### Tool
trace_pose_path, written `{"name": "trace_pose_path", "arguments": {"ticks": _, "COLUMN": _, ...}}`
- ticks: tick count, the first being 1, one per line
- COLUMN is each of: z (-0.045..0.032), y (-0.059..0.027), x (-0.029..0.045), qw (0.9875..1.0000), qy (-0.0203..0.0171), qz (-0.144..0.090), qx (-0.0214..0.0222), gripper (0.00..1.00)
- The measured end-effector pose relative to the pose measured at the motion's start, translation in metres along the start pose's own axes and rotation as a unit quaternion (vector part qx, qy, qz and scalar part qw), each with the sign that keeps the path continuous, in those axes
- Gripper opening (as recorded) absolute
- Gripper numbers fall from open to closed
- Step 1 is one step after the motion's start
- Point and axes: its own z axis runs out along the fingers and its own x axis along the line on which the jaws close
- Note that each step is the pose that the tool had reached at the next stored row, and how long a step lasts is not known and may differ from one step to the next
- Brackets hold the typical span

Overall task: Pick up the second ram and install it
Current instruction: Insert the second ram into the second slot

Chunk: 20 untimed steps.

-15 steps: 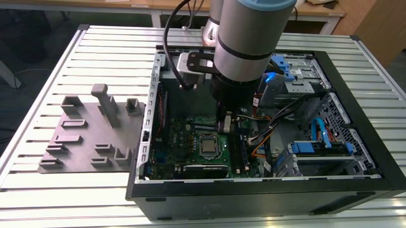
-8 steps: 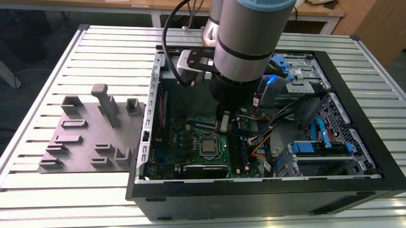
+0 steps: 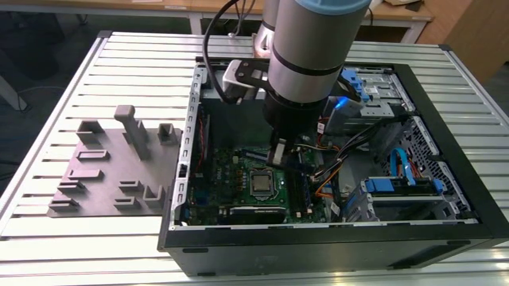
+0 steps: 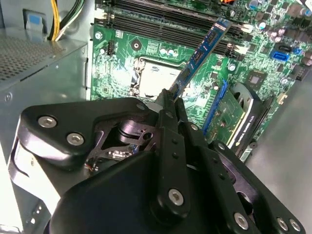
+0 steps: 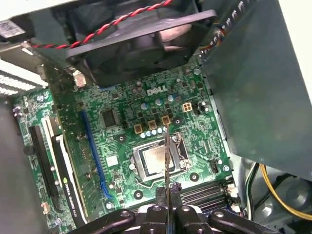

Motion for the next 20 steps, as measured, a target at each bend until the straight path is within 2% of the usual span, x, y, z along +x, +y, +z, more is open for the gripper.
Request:
{"name": "trace_pose_path", "arguments": {"ticks": 5, "z": 0.0000, "y": 0.0000, "x": 0.0000, "qw": 0.9997, "qy": -0.0010, "qz": 0.024, "qx": 0.0011, "gripper": 0.14}}
{"name": "trace_pose_path", "arguments": {"ticks": 9, "z": 0.0001, "y": 0.0000, "x": 0.0000, "qw": 0.9990, "qy": -0.0019, "qz": 0.044, "qx": 0.0020, "gripper": 0.14}}
{"name": "trace_pose_path", "arguments": {"ticks": 20, "z": 0.0002, "y": 0.0000, "x": 0.0000, "qw": 0.9958, "qy": -0.0039, "qz": 0.092, "qx": 0.0040, "gripper": 0.14}}
